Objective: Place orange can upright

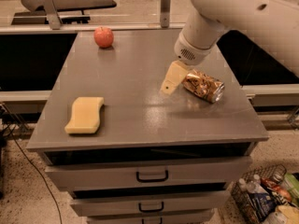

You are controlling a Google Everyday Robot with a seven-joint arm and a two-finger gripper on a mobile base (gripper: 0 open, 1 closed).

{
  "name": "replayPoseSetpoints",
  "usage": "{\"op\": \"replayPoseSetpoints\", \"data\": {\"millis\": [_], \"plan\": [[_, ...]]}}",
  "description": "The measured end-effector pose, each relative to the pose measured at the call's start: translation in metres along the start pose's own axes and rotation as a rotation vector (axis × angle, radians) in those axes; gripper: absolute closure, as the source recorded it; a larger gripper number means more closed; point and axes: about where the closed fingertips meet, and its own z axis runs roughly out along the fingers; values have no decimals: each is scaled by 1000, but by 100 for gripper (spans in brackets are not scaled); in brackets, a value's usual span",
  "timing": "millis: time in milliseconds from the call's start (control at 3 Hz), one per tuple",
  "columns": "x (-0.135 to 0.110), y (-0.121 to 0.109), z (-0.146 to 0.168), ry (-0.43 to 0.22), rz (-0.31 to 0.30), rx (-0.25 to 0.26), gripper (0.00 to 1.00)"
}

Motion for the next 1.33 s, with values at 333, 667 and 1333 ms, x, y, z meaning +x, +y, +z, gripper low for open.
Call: {"op": "replayPoseSetpoints", "data": {"millis": [333,667,1333], "plan": [[10,-17,23,60,63,20,0],[28,-30,42,129,115,36,0],[60,-48,49,205,172,60,17]]}}
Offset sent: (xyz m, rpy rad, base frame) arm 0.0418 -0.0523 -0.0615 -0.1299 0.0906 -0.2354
